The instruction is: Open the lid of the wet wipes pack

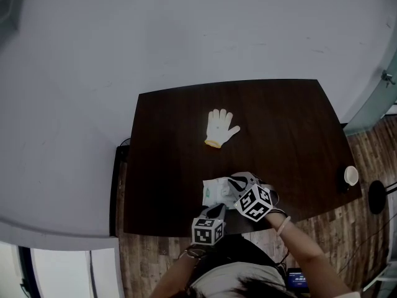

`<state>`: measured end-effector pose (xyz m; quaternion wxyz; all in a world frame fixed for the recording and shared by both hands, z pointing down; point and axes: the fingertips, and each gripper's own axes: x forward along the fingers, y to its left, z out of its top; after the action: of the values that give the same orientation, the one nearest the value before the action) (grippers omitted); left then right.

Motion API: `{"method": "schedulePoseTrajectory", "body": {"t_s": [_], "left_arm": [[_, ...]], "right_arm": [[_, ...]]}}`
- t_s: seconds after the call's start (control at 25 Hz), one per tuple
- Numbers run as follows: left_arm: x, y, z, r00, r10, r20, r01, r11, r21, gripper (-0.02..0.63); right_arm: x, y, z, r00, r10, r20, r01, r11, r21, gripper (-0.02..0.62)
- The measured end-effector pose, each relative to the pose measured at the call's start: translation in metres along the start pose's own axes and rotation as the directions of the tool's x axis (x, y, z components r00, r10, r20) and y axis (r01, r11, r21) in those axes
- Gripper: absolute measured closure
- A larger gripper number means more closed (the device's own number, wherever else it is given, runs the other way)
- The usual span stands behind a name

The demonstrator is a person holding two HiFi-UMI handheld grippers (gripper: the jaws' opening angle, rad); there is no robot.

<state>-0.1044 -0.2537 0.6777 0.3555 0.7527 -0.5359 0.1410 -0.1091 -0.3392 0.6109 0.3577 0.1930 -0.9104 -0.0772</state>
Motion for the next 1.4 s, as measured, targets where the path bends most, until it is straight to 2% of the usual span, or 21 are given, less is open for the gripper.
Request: {"method": "schedulePoseTrajectory", "body": {"t_s": [0.56, 0.88, 1.04, 1.28, 1.4], "left_arm": [[0.002, 0.0, 0.002, 1.0, -0.006, -0.001, 0.006, 1.0, -0.008, 0.588], [0.004, 0.001, 0.002, 1.0, -0.01, 0.007, 0.01, 1.0, -0.003, 0.588], [0.006, 0.001, 0.003, 1.0, -0.018, 0.002, 0.018, 1.0, -0.007, 0.588], [0.006, 0.001, 0.003, 1.0, -0.021, -0.002, 0.021, 1.0, -0.007, 0.588], [0.007, 0.001, 0.003, 1.0, -0.018, -0.001, 0.018, 1.0, -0.008, 0.588]], "right_arm": [[0.03, -0.028, -0.01, 1.0, 0.011, -0.015, -0.01, 0.999, 0.038, 0.551], [0.049, -0.037, -0.024, 0.999, 0.025, -0.037, -0.022, 0.996, 0.092, 0.541], [0.058, -0.037, -0.034, 0.997, 0.039, -0.06, -0.032, 0.994, 0.107, 0.577], [0.066, -0.032, -0.045, 0.994, 0.068, -0.084, -0.056, 0.989, 0.14, 0.588], [0.069, -0.032, -0.049, 0.993, 0.079, -0.093, -0.061, 0.981, 0.186, 0.588]]}}
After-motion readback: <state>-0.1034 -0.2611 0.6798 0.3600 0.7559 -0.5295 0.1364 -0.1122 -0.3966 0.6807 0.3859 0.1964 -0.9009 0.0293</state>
